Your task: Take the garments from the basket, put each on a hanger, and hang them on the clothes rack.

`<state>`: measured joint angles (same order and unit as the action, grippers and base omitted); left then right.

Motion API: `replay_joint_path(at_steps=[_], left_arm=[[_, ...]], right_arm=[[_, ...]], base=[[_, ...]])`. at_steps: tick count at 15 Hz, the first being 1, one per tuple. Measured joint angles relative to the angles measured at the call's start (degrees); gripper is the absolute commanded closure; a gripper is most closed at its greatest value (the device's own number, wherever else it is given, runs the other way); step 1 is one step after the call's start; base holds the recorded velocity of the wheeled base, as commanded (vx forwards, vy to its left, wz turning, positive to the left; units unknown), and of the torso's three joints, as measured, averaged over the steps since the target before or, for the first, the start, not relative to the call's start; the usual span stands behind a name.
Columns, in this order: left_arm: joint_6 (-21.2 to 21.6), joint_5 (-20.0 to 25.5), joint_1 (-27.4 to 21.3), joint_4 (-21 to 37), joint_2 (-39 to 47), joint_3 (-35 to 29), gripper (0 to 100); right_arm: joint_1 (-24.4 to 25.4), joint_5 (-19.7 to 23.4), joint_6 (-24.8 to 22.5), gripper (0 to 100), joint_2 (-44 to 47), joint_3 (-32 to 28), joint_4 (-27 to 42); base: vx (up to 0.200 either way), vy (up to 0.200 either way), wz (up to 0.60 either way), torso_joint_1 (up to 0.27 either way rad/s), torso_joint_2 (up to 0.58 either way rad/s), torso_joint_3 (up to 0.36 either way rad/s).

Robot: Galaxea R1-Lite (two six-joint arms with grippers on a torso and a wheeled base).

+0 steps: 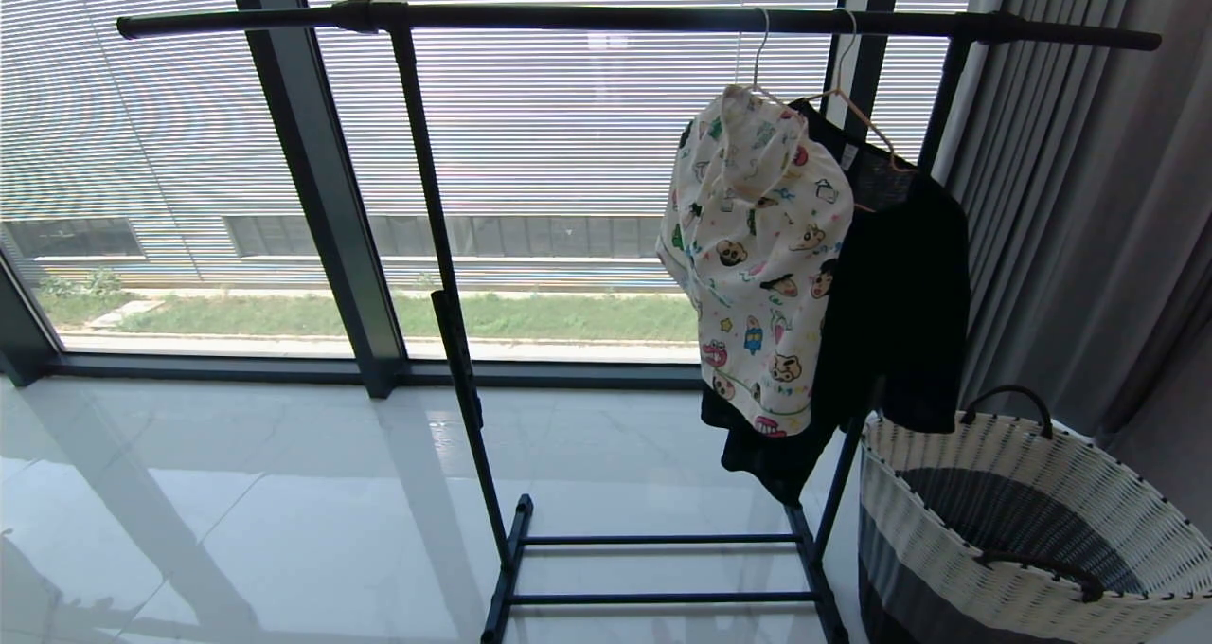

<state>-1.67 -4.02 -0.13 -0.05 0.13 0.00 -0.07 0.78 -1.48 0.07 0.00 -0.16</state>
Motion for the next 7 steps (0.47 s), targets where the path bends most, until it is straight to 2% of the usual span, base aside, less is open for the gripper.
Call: replay_joint_path(at_steps=[7], left_arm=[[-0.1,0.0,0.0,0.0,0.0,0.0,0]], right_arm=[[0.0,-0.1,0.0,0,0.0,0.0,0.1]], base=[[0.0,0.0,0.0,0.0,0.0,0.0]])
